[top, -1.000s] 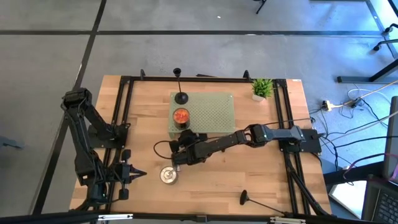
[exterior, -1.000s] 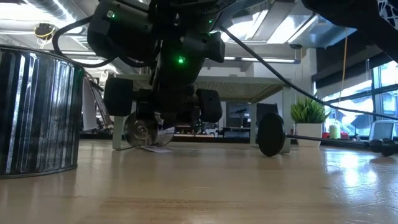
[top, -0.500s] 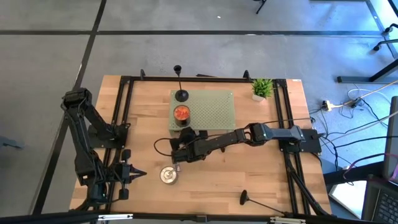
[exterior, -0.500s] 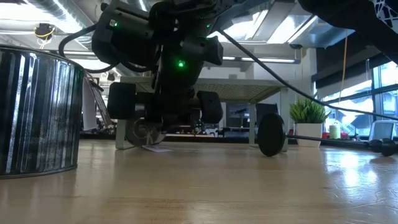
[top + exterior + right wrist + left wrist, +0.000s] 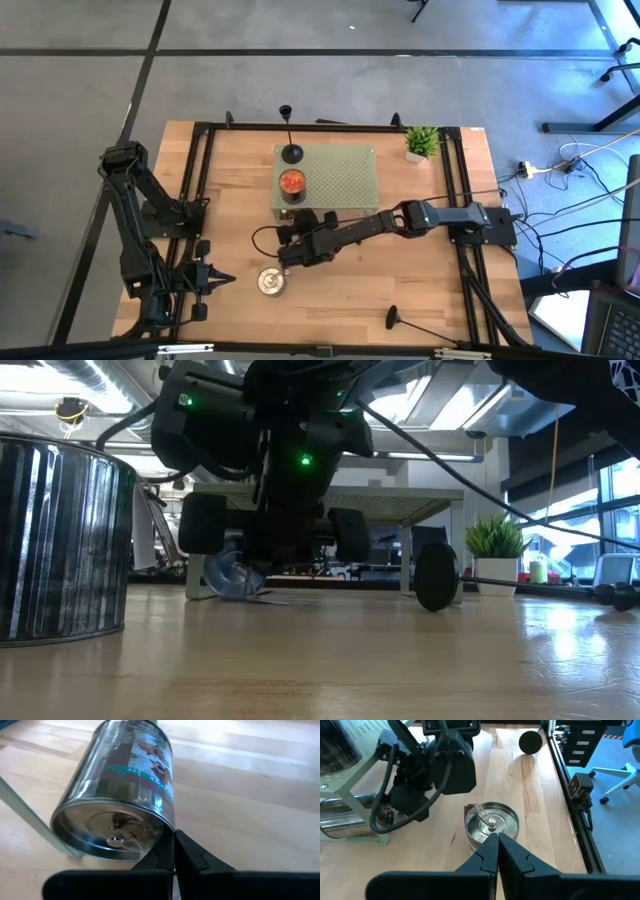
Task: Pick & Place candle stick holders
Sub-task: Put the top brown scented candle on the shelf aligned with the other scented candle
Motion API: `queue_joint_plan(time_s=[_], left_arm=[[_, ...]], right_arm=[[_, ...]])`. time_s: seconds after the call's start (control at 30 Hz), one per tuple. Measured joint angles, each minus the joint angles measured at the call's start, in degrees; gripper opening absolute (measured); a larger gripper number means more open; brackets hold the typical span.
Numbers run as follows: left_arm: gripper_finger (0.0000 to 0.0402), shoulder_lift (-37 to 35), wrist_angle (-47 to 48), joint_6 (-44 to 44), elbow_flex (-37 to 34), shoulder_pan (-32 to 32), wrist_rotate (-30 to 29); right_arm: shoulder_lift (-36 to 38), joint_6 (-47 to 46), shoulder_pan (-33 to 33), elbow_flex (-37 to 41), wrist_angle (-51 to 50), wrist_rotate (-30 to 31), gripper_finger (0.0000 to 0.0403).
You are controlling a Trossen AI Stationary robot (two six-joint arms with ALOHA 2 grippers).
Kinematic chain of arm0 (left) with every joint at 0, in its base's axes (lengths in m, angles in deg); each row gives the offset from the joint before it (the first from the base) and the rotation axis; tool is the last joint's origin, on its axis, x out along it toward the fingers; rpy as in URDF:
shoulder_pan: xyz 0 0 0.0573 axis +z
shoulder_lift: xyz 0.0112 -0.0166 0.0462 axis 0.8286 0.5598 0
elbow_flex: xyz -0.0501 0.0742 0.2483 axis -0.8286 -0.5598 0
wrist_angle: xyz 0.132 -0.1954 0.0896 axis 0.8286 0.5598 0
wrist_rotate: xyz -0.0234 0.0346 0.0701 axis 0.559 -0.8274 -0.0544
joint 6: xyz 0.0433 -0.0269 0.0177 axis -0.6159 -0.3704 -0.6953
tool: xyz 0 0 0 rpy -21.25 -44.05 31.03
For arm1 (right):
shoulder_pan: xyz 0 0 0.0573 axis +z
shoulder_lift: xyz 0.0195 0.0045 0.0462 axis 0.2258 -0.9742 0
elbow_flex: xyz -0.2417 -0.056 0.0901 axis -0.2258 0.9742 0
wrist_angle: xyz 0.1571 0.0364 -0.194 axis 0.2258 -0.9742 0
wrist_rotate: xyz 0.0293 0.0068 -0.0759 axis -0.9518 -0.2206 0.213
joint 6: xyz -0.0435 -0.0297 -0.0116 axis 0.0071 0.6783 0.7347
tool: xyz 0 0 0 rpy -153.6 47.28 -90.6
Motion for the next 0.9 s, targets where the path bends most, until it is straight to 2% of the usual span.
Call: queue_joint_plan(time_s=[0.6,0.9], left_arm=[[0.0002,0.0,-2.5,0.2,0.0,0.0,-1.4],[0.0002,0.0,-4.2,0.1,0.0,0.0,-2.7]], right_arm=[[0.0,-14.4,3.4,0.0,-12.5,0.2,0.0003],[0.0,-18.3,6.5,0.0,-13.6,-2.3,0.0003]])
